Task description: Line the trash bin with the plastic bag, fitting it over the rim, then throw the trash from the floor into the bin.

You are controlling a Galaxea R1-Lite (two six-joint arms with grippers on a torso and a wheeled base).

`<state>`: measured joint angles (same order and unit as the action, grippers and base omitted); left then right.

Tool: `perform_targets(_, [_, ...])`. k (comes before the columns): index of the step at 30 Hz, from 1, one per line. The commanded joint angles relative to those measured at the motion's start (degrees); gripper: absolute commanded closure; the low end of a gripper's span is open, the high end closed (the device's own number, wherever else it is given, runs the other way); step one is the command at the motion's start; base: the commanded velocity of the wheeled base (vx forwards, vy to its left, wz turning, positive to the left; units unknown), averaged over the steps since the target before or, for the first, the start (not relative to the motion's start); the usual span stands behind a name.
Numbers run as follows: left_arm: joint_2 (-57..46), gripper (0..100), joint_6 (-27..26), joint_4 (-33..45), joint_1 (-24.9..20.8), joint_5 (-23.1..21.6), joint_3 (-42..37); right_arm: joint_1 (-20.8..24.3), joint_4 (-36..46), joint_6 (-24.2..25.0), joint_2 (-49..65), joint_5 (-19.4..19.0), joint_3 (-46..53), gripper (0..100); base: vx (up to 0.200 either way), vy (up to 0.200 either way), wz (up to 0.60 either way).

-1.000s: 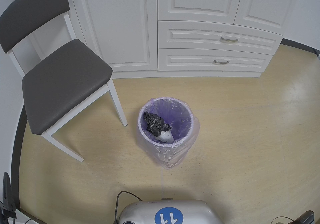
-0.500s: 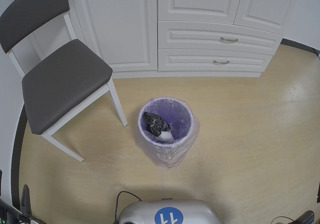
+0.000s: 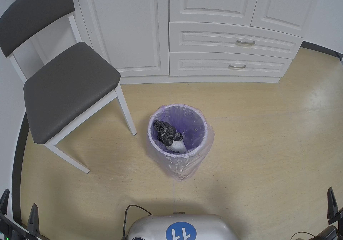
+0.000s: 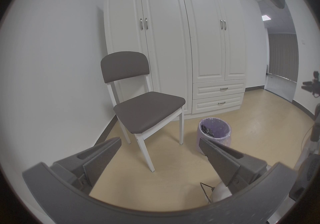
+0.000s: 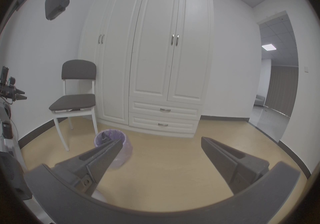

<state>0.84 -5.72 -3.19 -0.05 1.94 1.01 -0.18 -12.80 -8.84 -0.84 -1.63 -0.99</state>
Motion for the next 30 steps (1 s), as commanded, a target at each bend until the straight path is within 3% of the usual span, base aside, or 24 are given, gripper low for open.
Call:
perform_targets(1, [-0.7, 0, 0.6, 0.1, 0.0, 0.1, -0.9, 0.0, 1.1, 0.0, 0.8, 0.0, 1.0, 0, 0.0, 0.0, 0.0])
perform_targets(14, [-0.6, 0, 1.2, 0.1, 0.0, -0.1, -0.9, 0.0, 4.8, 0.0, 0.8, 0.1, 1.0, 0, 0.0, 0.0, 0.0])
perform_targets(30, [-0.7, 0, 2.3, 0.0, 0.0, 7.6, -1.0, 0.0, 9.1, 2.7, 0.8, -0.1, 1.0, 0, 0.0, 0.0, 0.0])
